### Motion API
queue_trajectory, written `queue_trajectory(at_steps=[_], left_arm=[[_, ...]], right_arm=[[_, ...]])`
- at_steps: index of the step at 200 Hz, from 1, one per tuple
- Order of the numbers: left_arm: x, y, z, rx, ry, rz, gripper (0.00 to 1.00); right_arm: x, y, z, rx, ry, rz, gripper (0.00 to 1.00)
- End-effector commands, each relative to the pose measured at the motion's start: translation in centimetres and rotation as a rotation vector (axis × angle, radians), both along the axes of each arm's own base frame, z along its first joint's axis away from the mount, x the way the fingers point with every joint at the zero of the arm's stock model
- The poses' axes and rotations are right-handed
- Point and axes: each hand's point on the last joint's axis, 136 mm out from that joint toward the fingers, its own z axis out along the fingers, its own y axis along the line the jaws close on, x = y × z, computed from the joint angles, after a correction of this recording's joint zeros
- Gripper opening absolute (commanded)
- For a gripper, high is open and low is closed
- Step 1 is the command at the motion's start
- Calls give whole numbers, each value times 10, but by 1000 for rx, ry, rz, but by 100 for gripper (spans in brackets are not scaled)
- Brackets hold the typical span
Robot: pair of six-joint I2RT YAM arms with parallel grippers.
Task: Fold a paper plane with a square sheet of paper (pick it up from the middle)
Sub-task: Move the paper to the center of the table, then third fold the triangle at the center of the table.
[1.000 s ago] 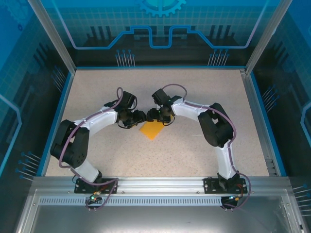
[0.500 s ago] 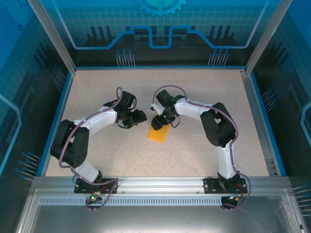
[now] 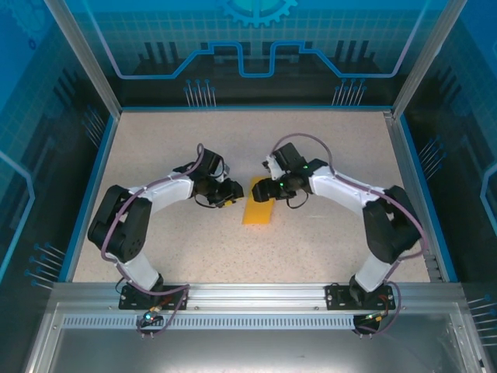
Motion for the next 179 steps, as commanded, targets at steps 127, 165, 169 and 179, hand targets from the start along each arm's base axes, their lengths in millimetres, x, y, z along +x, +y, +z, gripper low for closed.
queue_trajectory(at_steps=[127, 165, 169, 179], left_arm=[[16, -29, 1, -59, -17, -53, 32], [16, -30, 4, -72, -20, -57, 32], [17, -31, 5, -75, -22, -58, 33], [17, -33, 6, -86, -22, -61, 32]], right_arm=[[-48, 18, -43, 186, 274, -363, 57], [-52, 10, -49, 187, 287, -421, 32], [-53, 9, -49, 185, 286, -426, 29], [-54, 6, -50, 178, 287, -434, 23]])
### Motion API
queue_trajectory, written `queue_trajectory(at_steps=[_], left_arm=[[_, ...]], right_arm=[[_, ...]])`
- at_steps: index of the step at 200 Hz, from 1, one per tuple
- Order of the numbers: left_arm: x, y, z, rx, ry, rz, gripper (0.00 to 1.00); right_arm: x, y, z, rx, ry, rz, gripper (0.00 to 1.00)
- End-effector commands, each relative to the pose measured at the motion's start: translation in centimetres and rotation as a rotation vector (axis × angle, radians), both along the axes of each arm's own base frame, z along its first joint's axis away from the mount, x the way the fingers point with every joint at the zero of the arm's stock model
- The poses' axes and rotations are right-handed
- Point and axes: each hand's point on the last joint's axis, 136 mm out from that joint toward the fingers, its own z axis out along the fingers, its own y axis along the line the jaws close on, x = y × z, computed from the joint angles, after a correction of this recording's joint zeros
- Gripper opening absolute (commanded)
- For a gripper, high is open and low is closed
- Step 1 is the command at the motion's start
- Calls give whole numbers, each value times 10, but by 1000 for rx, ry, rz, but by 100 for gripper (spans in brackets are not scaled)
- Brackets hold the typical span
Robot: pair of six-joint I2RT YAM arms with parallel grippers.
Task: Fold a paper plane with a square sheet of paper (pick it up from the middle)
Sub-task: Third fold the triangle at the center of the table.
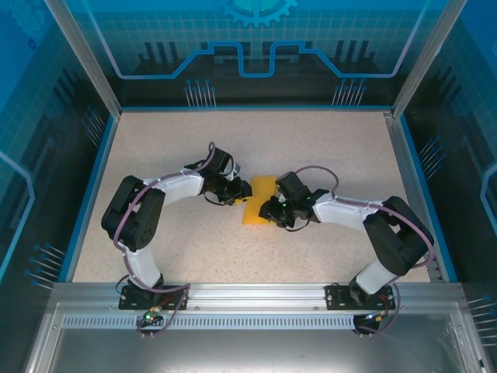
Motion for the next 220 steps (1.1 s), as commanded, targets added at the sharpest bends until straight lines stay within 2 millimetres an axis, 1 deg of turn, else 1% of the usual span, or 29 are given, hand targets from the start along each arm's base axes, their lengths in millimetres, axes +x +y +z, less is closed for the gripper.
queue_trajectory(at_steps=[1, 24, 33, 45, 60, 75, 93, 118, 158, 182, 208, 217, 220], left_arm=[[3, -8, 15, -46, -22, -15, 32], [3, -16, 20, -103, -30, -36, 32], [3, -20, 23, -130, -34, -48, 32], [2, -25, 26, -154, -40, -63, 32], [1, -28, 26, -159, -43, -76, 32], [-1, -31, 20, -152, -31, -83, 32], [-4, -33, 11, -141, -11, -89, 32], [-6, -36, -5, -121, 22, -92, 31], [-6, -35, -23, -77, 53, -83, 29], [-7, -33, -32, -50, 72, -83, 29], [-10, -31, -40, -29, 94, -85, 29], [-11, -30, -42, -26, 100, -84, 29], [-11, -30, -43, -25, 101, -84, 29]], right_arm=[[-6, -1, 1, 5, 1, -25, 22], [-9, -5, 3, -13, 10, 3, 8], [-12, -7, 3, -23, 20, 36, 6], [-17, -11, 3, -35, 36, 92, 5], [-24, -16, 3, -47, 68, 160, 4], [-32, -19, 3, -29, 95, 218, 4], [-34, -26, 3, -30, 113, 240, 5], [-30, -29, 4, -31, 115, 227, 6], [-22, -27, 7, -17, 93, 167, 14], [-17, -25, 9, -1, 78, 133, 12], [-6, -16, 13, 17, 61, 131, 11], [-7, -14, 8, 12, 74, 134, 11], [0, -9, 15, 22, 54, 136, 11]])
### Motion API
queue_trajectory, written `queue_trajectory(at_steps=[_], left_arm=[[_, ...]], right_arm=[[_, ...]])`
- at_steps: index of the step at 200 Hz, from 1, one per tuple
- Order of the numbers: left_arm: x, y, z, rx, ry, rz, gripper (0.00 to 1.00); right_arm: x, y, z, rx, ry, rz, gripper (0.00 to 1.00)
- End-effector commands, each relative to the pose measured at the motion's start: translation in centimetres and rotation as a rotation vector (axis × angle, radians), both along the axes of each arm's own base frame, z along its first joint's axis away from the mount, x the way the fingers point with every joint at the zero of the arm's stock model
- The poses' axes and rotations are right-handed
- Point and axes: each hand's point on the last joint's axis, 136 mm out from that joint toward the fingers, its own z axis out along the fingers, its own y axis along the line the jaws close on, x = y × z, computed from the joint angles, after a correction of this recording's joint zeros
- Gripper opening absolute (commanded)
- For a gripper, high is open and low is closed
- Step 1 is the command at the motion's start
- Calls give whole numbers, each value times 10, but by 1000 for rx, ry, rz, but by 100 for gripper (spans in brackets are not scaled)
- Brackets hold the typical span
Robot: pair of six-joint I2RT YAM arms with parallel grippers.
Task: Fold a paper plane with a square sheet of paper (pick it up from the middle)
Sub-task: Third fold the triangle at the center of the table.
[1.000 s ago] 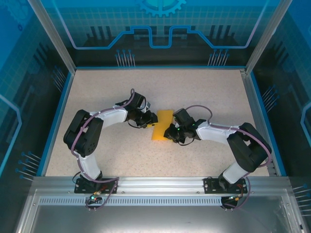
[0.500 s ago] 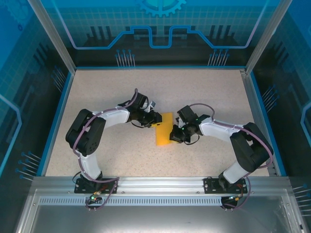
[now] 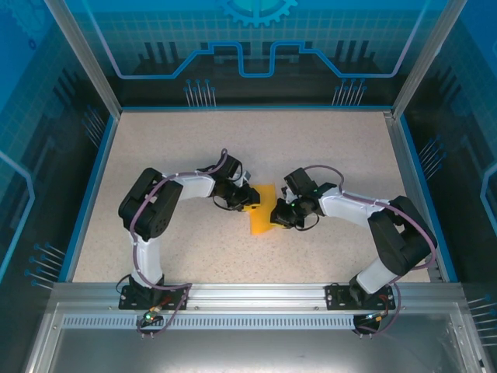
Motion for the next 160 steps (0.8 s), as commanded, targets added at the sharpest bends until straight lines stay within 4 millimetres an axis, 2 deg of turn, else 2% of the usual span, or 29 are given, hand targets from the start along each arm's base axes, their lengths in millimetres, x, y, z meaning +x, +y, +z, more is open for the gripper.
queue_trajectory(at_steps=[1, 30, 55, 96, 109, 122, 160], left_arm=[[-2, 1, -8, 33, 28, 1, 29], [-2, 2, -8, 42, 27, -1, 29], [-1, 0, -1, 35, 18, -7, 29], [16, 4, 43, -3, -83, 12, 31], [20, 7, 50, -3, -106, 26, 32], [22, 8, 50, 4, -113, 33, 32], [26, 6, 31, 19, -74, 44, 30]], right_arm=[[18, 14, 12, 40, -24, -13, 11], [29, 28, 12, 43, -27, 1, 11], [37, 35, 8, 34, -25, 4, 10], [37, 36, -7, -19, 0, 8, 10], [37, 36, -11, -23, 3, 7, 10], [37, 38, -14, -22, 3, 7, 10], [40, 41, -19, -29, 0, 11, 10]])
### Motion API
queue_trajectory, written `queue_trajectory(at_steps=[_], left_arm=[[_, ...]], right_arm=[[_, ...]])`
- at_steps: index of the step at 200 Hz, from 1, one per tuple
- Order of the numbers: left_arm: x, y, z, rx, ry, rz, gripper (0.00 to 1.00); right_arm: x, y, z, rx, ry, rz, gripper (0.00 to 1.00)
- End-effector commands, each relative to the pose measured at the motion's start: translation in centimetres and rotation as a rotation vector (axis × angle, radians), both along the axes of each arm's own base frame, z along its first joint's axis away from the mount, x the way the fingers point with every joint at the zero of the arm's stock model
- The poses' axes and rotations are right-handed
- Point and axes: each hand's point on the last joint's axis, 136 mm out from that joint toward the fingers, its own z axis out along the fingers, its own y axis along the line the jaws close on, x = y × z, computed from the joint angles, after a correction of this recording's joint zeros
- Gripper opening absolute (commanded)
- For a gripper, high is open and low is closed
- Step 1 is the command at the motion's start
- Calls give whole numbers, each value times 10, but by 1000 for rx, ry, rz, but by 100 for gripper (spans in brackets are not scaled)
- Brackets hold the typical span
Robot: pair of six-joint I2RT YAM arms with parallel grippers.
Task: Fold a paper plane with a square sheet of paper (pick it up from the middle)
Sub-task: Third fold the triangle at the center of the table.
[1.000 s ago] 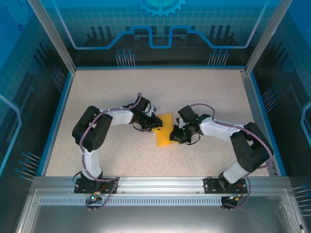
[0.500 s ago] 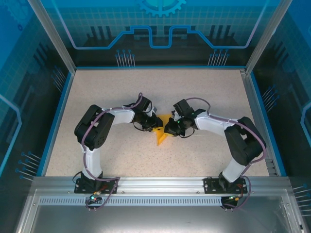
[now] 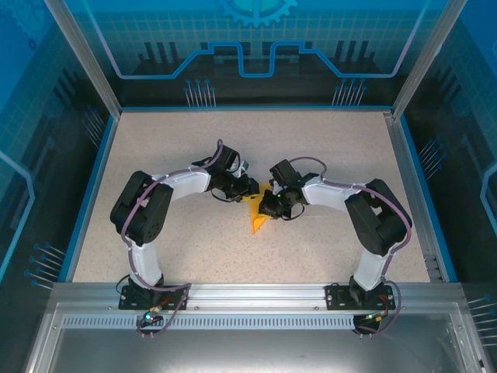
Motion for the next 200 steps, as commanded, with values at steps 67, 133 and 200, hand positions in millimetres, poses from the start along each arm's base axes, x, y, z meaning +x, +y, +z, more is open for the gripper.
queue_trajectory(at_steps=[67, 133, 200], left_arm=[[5, 1, -29, 50, 62, 5, 30], [1, 4, -39, 73, 91, 0, 29], [-1, 4, -42, 76, 96, -4, 29]], right_arm=[[7, 8, -9, -11, -6, -6, 10], [7, 11, -12, -20, -4, 5, 10], [4, 11, -16, -30, 0, 27, 10]])
